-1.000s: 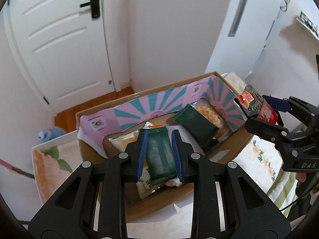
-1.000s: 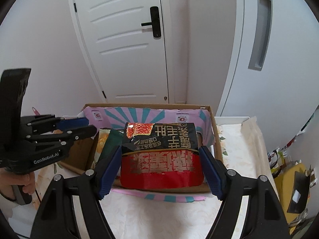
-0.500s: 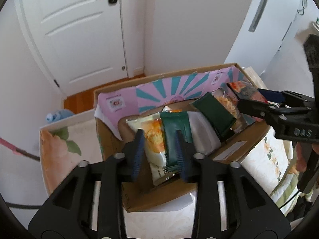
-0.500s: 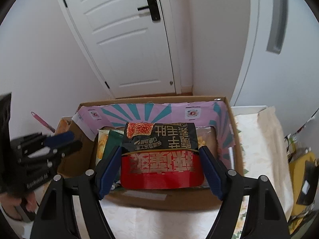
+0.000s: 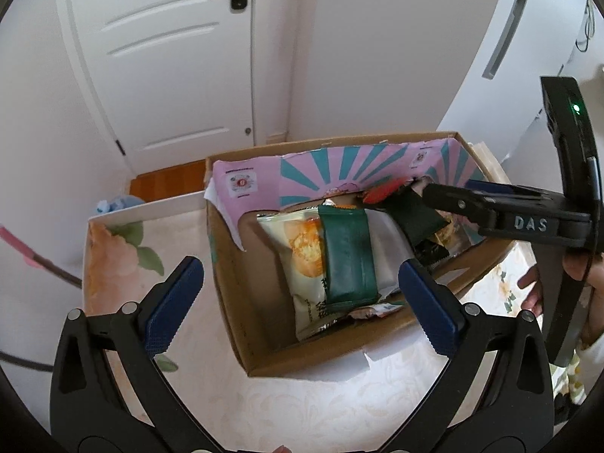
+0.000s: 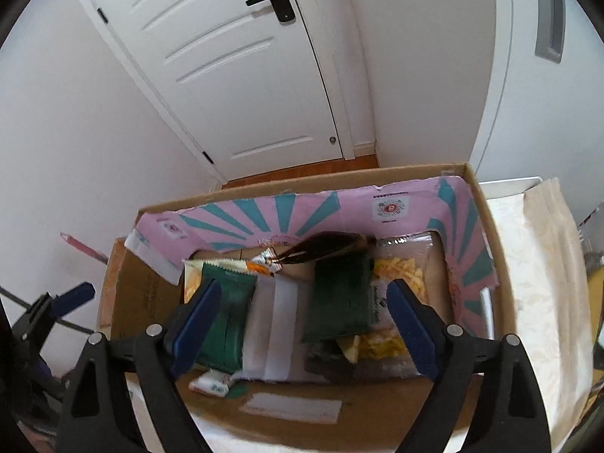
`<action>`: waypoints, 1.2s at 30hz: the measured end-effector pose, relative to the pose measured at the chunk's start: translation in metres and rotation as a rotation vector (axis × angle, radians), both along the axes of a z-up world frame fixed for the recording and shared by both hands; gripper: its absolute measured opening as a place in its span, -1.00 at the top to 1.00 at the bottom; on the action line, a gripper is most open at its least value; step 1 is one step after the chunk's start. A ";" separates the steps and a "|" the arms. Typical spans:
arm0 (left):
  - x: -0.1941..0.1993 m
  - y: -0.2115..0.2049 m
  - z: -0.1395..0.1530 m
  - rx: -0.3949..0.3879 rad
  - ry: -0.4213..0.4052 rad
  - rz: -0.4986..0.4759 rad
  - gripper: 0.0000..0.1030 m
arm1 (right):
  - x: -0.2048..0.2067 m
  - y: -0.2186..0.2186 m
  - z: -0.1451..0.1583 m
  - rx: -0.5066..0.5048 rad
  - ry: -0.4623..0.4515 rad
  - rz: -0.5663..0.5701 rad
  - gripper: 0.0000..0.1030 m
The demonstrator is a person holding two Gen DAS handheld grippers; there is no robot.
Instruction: Organize snacks
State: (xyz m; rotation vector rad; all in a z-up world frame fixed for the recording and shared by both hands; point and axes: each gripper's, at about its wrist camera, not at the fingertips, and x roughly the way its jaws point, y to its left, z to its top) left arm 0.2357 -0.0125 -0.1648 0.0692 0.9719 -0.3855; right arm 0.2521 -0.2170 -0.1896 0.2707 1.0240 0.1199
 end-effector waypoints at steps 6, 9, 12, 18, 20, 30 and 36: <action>-0.022 -0.003 0.021 0.001 -0.043 0.049 -0.99 | -0.024 -0.002 0.022 -0.043 -0.054 0.040 -0.78; -0.037 -0.007 0.037 0.006 -0.081 0.064 -0.99 | -0.039 -0.002 0.040 -0.074 -0.100 0.058 -0.78; -0.055 -0.013 0.060 0.009 -0.135 0.089 -0.99 | -0.061 -0.006 0.064 -0.097 -0.167 0.070 -0.81; -0.105 -0.019 0.113 -0.015 -0.271 0.182 -0.99 | -0.110 -0.021 0.116 -0.124 -0.297 0.040 -0.98; -0.121 -0.019 0.127 -0.015 -0.310 0.213 -0.99 | -0.131 -0.026 0.132 -0.152 -0.342 0.024 -0.98; -0.199 -0.023 0.160 -0.004 -0.457 0.285 -0.99 | -0.212 -0.039 0.166 -0.237 -0.470 -0.031 -0.98; -0.224 -0.027 0.160 -0.002 -0.479 0.291 -0.99 | -0.239 -0.037 0.169 -0.272 -0.514 -0.046 -0.98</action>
